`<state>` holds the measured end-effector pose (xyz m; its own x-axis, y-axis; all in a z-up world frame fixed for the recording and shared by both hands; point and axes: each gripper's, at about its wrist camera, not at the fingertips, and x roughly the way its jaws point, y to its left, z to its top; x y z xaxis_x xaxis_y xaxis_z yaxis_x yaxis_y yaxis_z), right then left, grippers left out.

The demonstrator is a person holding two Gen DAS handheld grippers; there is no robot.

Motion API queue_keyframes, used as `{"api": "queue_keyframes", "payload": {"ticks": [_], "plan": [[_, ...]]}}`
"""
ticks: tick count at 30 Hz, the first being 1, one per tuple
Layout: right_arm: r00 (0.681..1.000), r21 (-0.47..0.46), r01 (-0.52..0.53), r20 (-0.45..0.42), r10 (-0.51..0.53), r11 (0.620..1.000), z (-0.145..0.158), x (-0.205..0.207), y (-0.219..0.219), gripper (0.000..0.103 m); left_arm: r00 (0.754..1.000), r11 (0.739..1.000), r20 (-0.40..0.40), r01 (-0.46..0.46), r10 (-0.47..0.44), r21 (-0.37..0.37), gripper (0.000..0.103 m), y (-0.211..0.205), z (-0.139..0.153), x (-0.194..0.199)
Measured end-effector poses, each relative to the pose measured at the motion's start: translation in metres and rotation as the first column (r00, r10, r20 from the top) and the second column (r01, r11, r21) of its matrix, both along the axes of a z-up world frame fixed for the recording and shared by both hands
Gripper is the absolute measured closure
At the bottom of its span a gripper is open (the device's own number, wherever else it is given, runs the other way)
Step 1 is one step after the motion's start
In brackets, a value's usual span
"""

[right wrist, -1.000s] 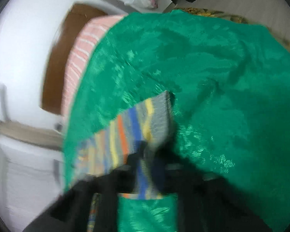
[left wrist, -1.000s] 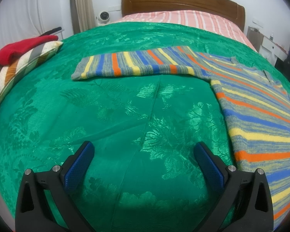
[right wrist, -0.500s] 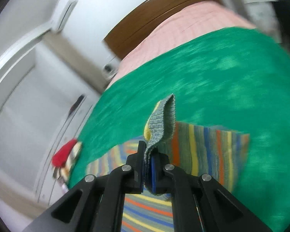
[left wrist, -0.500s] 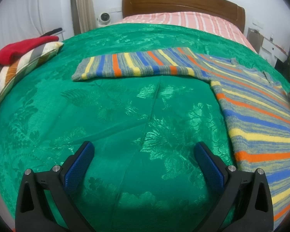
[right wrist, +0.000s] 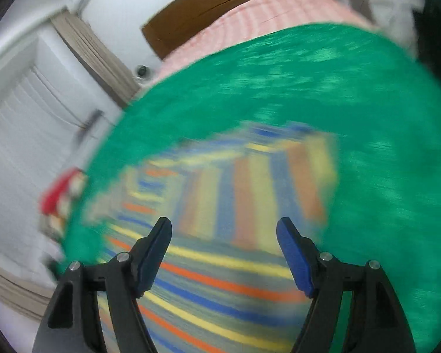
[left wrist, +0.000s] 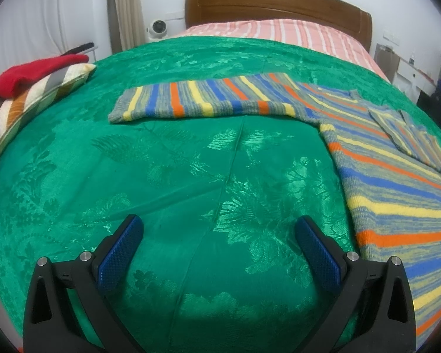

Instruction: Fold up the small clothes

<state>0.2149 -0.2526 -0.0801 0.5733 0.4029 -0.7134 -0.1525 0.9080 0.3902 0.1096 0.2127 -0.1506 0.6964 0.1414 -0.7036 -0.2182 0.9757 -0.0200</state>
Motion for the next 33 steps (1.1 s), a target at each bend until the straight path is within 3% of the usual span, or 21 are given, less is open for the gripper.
{"api": "queue_keyframes", "payload": {"ticks": [4, 8, 14, 17, 33], "plan": [[0.996, -0.157, 0.085, 0.051, -0.078, 0.984, -0.021, -0.049, -0.052, 0.03, 1.0, 1.0, 0.002, -0.002, 0.002, 0.004, 0.0, 0.0, 0.0, 0.0], [0.975, -0.211, 0.204, 0.129, -0.18, 0.956, -0.029, -0.089, -0.092, 0.029, 1.0, 1.0, 0.003, -0.002, 0.002, 0.006, 0.0, 0.0, 0.0, 0.0], [0.955, -0.193, 0.291, 0.115, -0.273, 0.937, -0.06, -0.109, -0.118, 0.026, 1.0, 1.0, 0.003, -0.002, 0.002, 0.007, 0.0, 0.0, 0.0, 0.0], [0.96, -0.19, 0.272, 0.114, -0.254, 0.943, -0.069, -0.102, -0.115, 0.016, 1.0, 1.0, 0.002, -0.002, 0.002, 0.007, 0.0, 0.0, 0.0, 0.0], [0.963, -0.192, 0.256, 0.135, -0.232, 0.948, -0.072, -0.105, -0.111, 0.012, 1.0, 1.0, 0.0, -0.005, 0.005, 0.013, 0.0, 0.0, 0.0, 0.001]]}}
